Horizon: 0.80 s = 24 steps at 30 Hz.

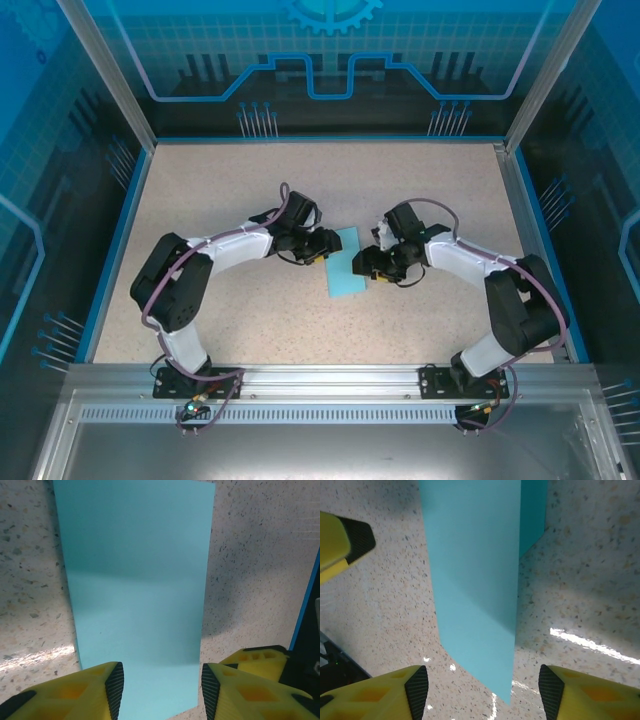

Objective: Fold a paper plane with a square sheet of paper (pick it up from the middle)

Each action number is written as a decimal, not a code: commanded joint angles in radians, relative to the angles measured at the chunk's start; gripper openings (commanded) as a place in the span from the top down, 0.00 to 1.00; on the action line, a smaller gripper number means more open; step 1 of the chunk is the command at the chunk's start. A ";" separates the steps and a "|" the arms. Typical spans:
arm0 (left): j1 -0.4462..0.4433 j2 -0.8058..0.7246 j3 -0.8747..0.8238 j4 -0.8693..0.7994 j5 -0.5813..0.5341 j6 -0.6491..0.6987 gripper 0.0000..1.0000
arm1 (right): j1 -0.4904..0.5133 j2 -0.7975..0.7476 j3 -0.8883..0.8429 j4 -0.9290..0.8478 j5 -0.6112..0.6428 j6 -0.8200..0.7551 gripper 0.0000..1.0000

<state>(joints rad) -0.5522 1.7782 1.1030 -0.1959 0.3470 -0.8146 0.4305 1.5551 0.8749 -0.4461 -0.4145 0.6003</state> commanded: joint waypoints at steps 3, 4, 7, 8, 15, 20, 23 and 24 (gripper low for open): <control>-0.006 0.031 0.034 0.001 0.025 -0.014 0.53 | 0.000 0.027 -0.053 0.003 -0.075 0.025 0.38; -0.006 0.035 0.038 0.000 0.025 -0.014 0.53 | 0.002 0.031 -0.056 0.004 -0.082 0.028 0.38; -0.006 0.051 0.041 0.000 0.026 -0.014 0.53 | 0.012 0.037 -0.075 0.037 -0.116 0.050 0.44; -0.006 0.054 0.043 -0.002 0.025 -0.014 0.54 | 0.017 0.036 -0.077 0.045 -0.121 0.059 0.46; -0.006 0.090 0.056 -0.012 0.027 -0.005 0.57 | 0.027 0.023 -0.082 0.064 -0.097 0.095 0.65; -0.006 0.116 0.066 -0.029 0.026 0.002 0.58 | 0.030 0.014 -0.064 0.053 -0.090 0.104 0.71; -0.006 0.131 0.068 -0.035 0.026 0.004 0.59 | 0.031 0.005 -0.057 0.045 -0.081 0.105 0.75; -0.005 0.134 0.069 -0.037 0.025 0.005 0.59 | 0.030 0.005 -0.053 0.044 -0.080 0.105 0.78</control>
<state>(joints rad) -0.5522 1.8915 1.1442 -0.2031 0.3496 -0.8139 0.4511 1.5803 0.8028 -0.3912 -0.4900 0.6941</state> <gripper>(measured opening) 0.414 0.241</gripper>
